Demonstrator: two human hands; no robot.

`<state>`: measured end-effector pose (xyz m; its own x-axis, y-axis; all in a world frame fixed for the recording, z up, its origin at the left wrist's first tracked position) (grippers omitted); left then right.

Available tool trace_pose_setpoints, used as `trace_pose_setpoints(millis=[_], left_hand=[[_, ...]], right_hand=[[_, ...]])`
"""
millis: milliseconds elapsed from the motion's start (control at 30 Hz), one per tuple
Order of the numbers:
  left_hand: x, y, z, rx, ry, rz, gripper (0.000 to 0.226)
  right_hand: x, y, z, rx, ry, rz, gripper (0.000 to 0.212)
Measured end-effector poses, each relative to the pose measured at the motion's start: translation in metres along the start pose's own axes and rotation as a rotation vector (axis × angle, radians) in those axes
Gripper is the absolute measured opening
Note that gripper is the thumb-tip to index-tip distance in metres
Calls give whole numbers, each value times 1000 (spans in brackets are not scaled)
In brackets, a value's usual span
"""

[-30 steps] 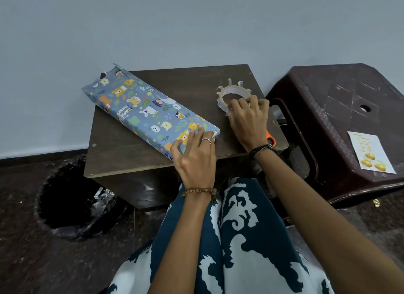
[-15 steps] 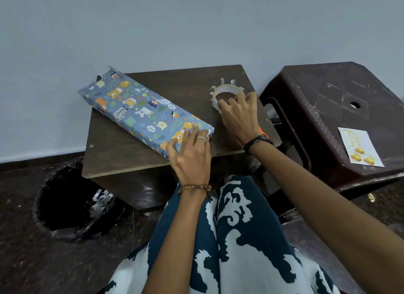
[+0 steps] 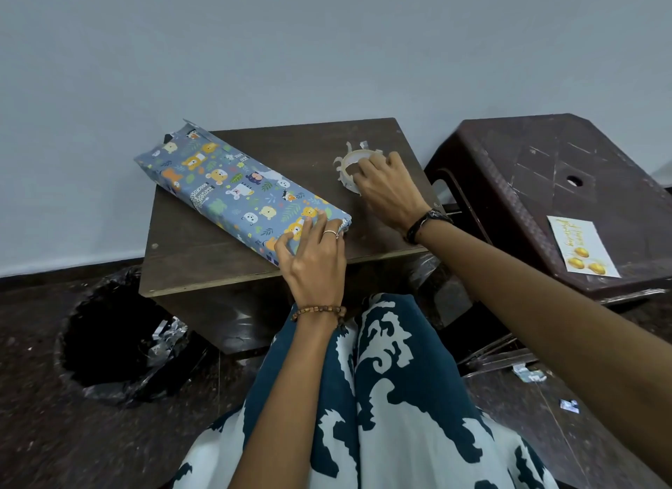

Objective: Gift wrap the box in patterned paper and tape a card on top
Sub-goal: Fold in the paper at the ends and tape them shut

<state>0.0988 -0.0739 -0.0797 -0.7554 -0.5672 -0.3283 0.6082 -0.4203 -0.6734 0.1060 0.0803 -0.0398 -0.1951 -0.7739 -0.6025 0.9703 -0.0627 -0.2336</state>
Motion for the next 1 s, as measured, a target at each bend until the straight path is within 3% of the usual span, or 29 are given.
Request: trace_pose_setpoints(millis=[133, 267, 433, 567, 667, 767, 833, 900, 1000], left_hand=[[0, 0, 0, 19, 7, -8, 18], [0, 0, 1, 20, 9, -8, 22], [1, -1, 0, 32, 18, -8, 18], [2, 1, -1, 37, 3, -15, 9], [2, 1, -1, 46, 3, -7, 10], [2, -1, 0, 40, 7, -22, 11], [2, -1, 0, 32, 2, -30, 12], [1, -1, 1, 28, -2, -28, 12], [2, -4, 1, 20, -2, -35, 10]], right_hand=[[-4, 4, -4, -133, 6, 85, 21], [-5, 8, -6, -246, -51, 153, 40], [-7, 8, -1, -140, -22, 177, 13], [-6, 4, 2, 23, 30, 175, 17], [1, 7, -2, 50, -33, 173, 11], [-1, 11, 1, 8, -171, -28, 20], [-8, 14, 16, -103, -574, -205, 19], [-12, 26, 30, -142, -1046, -499, 7], [5, 53, 38, -198, -1454, -867, 2]])
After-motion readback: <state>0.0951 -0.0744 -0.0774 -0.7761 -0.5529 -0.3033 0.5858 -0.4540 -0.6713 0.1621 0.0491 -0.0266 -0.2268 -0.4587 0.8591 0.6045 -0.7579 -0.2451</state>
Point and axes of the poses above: each hand's wrist, its own y-axis away from the middle knuckle, its own z-axis out of the back of the hand, x = y × z, the point moved 2 cm from there along -y, towards the middle knuckle, and after that the axes turned 1 degree about y, right-handed, at the moved point
